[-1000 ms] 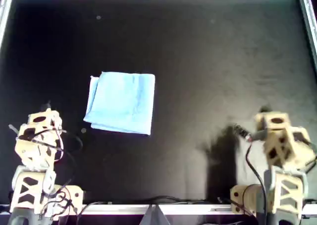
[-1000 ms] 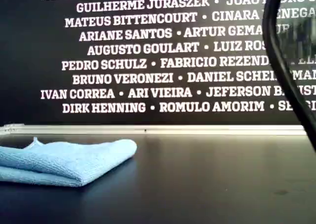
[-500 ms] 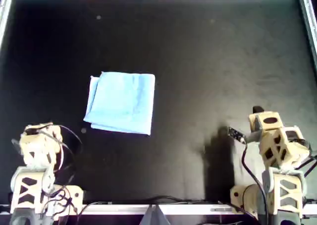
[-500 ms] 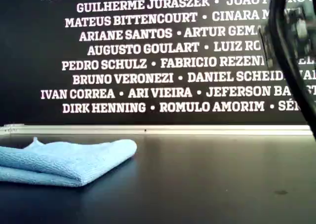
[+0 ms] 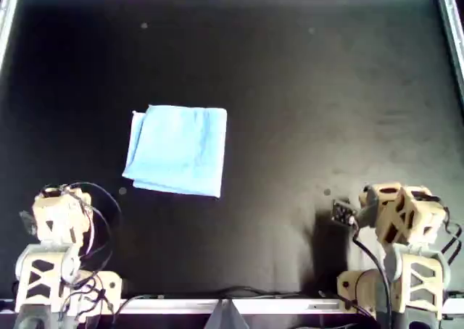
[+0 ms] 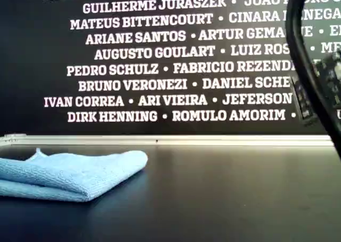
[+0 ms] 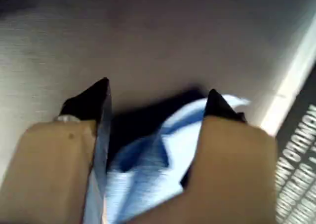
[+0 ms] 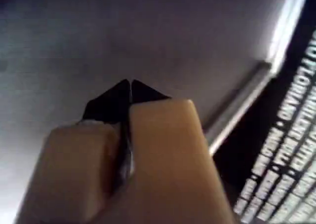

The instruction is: Fold a cloth

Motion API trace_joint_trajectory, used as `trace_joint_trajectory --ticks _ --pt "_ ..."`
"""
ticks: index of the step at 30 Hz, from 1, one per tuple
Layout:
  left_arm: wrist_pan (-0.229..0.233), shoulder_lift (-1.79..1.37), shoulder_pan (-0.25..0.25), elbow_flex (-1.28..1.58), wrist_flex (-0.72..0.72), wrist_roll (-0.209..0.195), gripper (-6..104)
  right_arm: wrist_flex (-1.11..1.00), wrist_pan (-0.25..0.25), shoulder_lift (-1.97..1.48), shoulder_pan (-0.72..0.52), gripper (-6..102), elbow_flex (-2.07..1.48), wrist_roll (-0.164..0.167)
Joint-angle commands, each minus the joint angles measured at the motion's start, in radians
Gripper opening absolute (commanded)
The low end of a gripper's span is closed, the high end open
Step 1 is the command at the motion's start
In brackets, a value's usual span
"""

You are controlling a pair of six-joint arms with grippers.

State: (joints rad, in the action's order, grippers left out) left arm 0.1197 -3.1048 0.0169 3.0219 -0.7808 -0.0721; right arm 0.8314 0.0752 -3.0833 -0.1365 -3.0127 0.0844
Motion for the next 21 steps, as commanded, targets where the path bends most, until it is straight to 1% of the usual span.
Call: trace_joint_trajectory --ticks 1,3,5,7,9,12,13,14,21 --pt "-0.009 -0.015 0.02 -0.017 -0.051 0.006 67 0.04 -0.005 -0.051 -0.008 -2 -0.02 0.005" --pt "-0.008 -0.015 0.02 -0.017 -0.051 0.006 67 0.04 -0.005 -0.051 -0.008 -2 -0.02 0.003" --pt "-0.008 -0.015 0.02 -0.017 -0.051 0.006 67 0.04 0.002 -0.051 -0.008 -2 -0.02 -0.009" --pt "-0.008 -0.015 0.02 -0.017 -0.051 0.006 67 0.04 -0.003 -0.051 -0.008 -2 -0.02 -0.009" --pt "-0.008 -0.012 0.02 -0.017 -0.051 0.005 67 0.04 -0.005 -0.051 -0.008 -2 -0.02 0.003" --pt "-0.005 -0.008 0.017 -0.017 -0.051 0.005 67 0.04 -0.005 -0.048 -0.005 -2 -0.02 0.003" --pt "0.005 -0.006 0.005 -0.017 -0.051 -0.003 67 0.04 -0.005 -0.046 -0.002 -2 -0.02 0.005" --pt "-0.008 -0.005 0.002 -0.017 -0.051 0.003 67 0.038 -0.005 -0.044 0.008 -2 -0.02 0.005" --pt "-0.006 -0.003 0.003 -0.017 -0.051 -0.005 67 0.035 -0.005 -0.037 0.015 -2 -0.018 0.005"
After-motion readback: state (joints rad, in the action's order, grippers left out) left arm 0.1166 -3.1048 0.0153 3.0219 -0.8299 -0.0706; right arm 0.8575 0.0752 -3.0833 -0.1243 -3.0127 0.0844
